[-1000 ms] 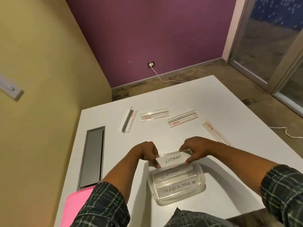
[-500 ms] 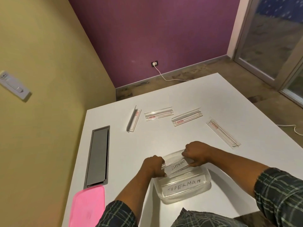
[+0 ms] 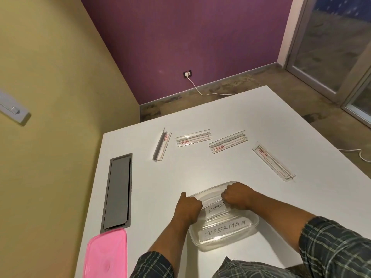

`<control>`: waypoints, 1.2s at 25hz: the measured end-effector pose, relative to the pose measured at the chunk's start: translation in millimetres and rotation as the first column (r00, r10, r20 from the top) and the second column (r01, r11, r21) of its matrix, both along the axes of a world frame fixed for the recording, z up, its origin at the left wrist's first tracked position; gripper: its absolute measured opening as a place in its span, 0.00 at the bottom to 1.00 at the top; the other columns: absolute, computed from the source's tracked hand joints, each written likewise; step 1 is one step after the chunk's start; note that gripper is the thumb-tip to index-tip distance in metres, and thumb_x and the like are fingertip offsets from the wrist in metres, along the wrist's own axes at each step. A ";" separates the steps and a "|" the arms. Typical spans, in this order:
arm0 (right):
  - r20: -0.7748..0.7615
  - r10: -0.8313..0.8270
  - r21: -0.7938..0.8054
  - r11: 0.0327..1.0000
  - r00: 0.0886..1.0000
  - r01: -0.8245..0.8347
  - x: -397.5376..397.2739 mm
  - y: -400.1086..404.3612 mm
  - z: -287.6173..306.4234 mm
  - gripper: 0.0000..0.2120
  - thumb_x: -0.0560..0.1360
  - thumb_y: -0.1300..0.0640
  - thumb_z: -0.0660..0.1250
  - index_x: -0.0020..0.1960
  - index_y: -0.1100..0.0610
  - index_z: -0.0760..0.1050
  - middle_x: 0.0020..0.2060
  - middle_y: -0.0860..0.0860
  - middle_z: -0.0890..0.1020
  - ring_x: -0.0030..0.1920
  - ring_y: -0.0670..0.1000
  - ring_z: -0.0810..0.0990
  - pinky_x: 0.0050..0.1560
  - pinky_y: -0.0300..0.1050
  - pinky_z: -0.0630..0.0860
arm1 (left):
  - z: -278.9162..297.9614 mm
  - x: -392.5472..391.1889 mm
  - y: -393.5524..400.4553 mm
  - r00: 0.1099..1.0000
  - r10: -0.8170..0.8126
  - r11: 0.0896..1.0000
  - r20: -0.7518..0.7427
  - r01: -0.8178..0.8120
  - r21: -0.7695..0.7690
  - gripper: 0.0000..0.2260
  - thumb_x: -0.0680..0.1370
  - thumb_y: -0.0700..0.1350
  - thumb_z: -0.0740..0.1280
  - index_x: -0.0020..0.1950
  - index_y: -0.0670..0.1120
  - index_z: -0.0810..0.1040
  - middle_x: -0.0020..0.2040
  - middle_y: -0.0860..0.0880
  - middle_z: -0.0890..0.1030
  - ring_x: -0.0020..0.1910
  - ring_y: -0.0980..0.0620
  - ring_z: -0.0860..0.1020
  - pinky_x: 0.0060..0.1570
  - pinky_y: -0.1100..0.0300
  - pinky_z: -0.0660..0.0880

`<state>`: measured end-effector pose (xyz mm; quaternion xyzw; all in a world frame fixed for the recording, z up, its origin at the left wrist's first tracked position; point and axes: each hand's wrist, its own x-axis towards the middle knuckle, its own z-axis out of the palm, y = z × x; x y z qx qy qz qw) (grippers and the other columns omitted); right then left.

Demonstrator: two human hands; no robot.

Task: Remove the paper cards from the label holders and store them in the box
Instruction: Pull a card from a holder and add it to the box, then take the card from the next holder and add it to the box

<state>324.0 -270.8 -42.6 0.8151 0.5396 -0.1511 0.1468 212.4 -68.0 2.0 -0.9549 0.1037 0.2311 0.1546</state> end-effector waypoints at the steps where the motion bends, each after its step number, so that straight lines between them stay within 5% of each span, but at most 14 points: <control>1: 0.008 0.000 -0.009 1.000 1.000 0.000 -1.5 -0.3 -2.8 0.09 0.77 0.60 0.66 0.55 0.62 0.79 0.53 0.59 0.84 0.53 0.62 0.81 0.49 0.54 0.76 | -0.6 1.1 -2.1 1.000 -0.004 1.000 0.001 0.004 0.001 0.07 0.72 0.35 0.66 0.47 0.44 0.80 0.46 0.43 0.84 0.45 0.42 0.81 0.58 0.50 0.64; 5: 0.026 -0.005 0.005 1.000 1.000 0.005 -3.9 -4.9 -13.1 0.08 0.76 0.64 0.64 0.52 0.62 0.79 0.49 0.59 0.84 0.48 0.61 0.82 0.46 0.55 0.79 | -1.2 10.7 -10.0 0.997 -0.063 0.998 -0.047 0.062 -0.004 0.04 0.72 0.40 0.68 0.46 0.44 0.80 0.45 0.43 0.83 0.44 0.42 0.81 0.60 0.49 0.65; 9: 0.084 0.017 0.326 0.944 0.996 -0.043 -1.8 -22.0 -18.1 0.09 0.74 0.49 0.66 0.45 0.54 0.78 0.38 0.49 0.82 0.37 0.53 0.80 0.33 0.46 0.72 | 7.8 33.8 -15.7 0.973 -0.227 0.972 -0.037 0.225 -0.062 0.13 0.78 0.52 0.62 0.41 0.45 0.78 0.42 0.42 0.82 0.39 0.42 0.79 0.54 0.49 0.66; 12: 0.082 -0.096 0.649 0.760 0.992 0.020 6.6 -37.6 -6.6 0.11 0.80 0.46 0.64 0.50 0.51 0.81 0.42 0.46 0.83 0.40 0.51 0.79 0.33 0.46 0.73 | 23.6 62.4 -24.5 0.943 -0.306 0.935 0.135 0.324 -0.142 0.17 0.80 0.53 0.56 0.34 0.47 0.72 0.35 0.43 0.81 0.31 0.44 0.74 0.49 0.52 0.67; 16: -0.049 -0.453 0.809 0.504 0.890 0.301 39.2 -72.7 21.2 0.03 0.75 0.51 0.71 0.46 0.47 0.84 0.38 0.45 0.85 0.37 0.49 0.82 0.32 0.42 0.73 | 31.1 112.2 -64.6 0.930 -0.180 0.904 0.319 0.285 -0.318 0.18 0.79 0.54 0.57 0.34 0.46 0.75 0.32 0.47 0.80 0.29 0.47 0.75 0.45 0.54 0.71; 18: -0.121 -0.638 0.798 0.393 0.760 0.457 55.2 -99.0 24.4 0.06 0.75 0.51 0.69 0.48 0.46 0.84 0.39 0.45 0.85 0.39 0.51 0.85 0.32 0.42 0.76 | 31.6 139.8 -93.9 0.939 -0.176 0.898 0.294 0.276 -0.344 0.16 0.79 0.53 0.59 0.40 0.45 0.79 0.37 0.46 0.81 0.35 0.44 0.79 0.46 0.53 0.74; 21: -0.115 -0.795 0.713 0.351 0.595 0.607 70.3 -136.8 22.3 0.16 0.76 0.52 0.64 0.61 0.49 0.82 0.47 0.49 0.86 0.46 0.55 0.86 0.38 0.48 0.81 | 19.7 168.9 -132.0 0.929 -0.281 0.897 0.239 0.343 -0.279 0.11 0.76 0.50 0.64 0.50 0.43 0.79 0.45 0.43 0.82 0.44 0.41 0.80 0.47 0.52 0.73; 26: -0.182 -0.903 0.367 0.306 0.390 0.879 85.3 -182.3 13.0 0.32 0.82 0.44 0.59 0.81 0.53 0.55 0.61 0.49 0.81 0.62 0.54 0.79 0.55 0.51 0.78 | -17.3 198.6 -169.9 0.966 -0.237 0.923 0.101 0.257 -0.288 0.18 0.76 0.49 0.65 0.63 0.44 0.71 0.60 0.44 0.77 0.58 0.41 0.76 0.54 0.50 0.69; 30: -0.131 -0.914 0.306 0.331 0.384 0.893 81.9 -193.7 -2.7 0.29 0.82 0.41 0.56 0.79 0.53 0.60 0.58 0.50 0.82 0.60 0.54 0.79 0.53 0.49 0.75 | -34.5 220.0 -176.1 0.988 -0.150 0.942 0.031 0.152 -0.298 0.33 0.77 0.49 0.64 0.80 0.45 0.56 0.78 0.47 0.63 0.69 0.42 0.70 0.62 0.48 0.69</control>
